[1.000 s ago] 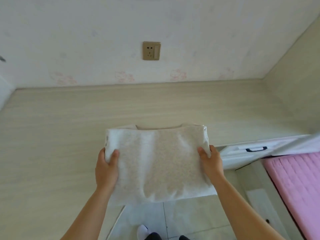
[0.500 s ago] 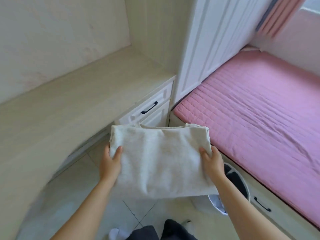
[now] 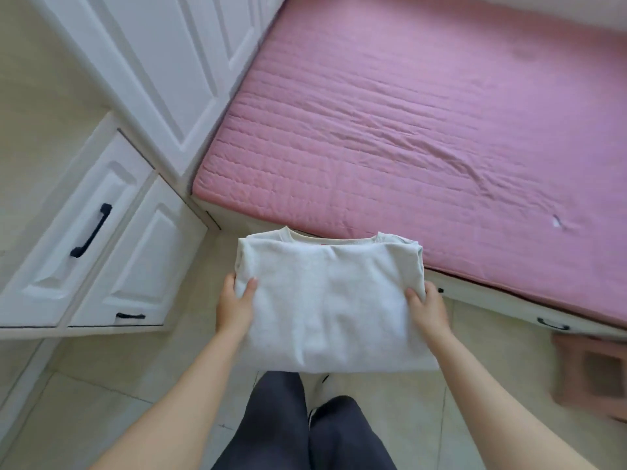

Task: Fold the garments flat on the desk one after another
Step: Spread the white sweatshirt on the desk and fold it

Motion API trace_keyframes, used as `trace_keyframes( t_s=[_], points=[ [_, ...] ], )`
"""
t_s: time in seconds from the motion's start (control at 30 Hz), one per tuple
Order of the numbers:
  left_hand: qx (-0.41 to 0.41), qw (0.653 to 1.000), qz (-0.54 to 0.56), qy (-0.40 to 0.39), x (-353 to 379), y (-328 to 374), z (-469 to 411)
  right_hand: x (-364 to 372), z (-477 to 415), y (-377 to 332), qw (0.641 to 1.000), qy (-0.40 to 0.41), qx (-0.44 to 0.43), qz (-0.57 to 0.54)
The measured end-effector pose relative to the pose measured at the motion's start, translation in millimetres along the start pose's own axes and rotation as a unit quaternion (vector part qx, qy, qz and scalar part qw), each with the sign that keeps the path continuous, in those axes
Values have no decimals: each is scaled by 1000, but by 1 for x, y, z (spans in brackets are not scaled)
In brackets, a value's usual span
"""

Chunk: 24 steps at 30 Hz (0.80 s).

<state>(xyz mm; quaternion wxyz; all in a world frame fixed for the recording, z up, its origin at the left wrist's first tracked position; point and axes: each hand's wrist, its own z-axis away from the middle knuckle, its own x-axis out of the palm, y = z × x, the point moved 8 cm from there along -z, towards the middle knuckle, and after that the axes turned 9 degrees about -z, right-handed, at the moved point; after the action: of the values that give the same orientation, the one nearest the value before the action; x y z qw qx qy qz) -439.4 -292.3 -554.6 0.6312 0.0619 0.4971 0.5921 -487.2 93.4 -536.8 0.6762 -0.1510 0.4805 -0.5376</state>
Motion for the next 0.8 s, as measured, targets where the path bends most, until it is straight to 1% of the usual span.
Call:
trace_keyframes(
  t_s=[0.07, 0.2, 0.37, 0.5, 0.63, 0.73, 0.8],
  points=[
    [-14, 999, -7, -34, 36, 1, -19, -7, -16, 26, 999, 14, 35, -26],
    [-86, 991, -13, -97, 103, -10, -66, -4, -55, 73, 994, 43, 87, -56],
    [-116, 984, -42, -129, 180, -43, -116, 22, -101, 140, 982, 86, 142, -88],
    [-98, 984, -83, -120, 230, -61, -130, 45, -122, 187, 976, 117, 158, -91],
    [-70, 981, -156, -90, 280, -83, -135, 70, -143, 235, 971, 134, 182, -80],
    [-17, 975, -214, -57, 311, -85, -138, 85, -156, 254, 970, 150, 181, -59],
    [30, 971, -231, -45, 334, -79, -142, 95, -169, 262, 970, 167, 174, -41]
  ],
)
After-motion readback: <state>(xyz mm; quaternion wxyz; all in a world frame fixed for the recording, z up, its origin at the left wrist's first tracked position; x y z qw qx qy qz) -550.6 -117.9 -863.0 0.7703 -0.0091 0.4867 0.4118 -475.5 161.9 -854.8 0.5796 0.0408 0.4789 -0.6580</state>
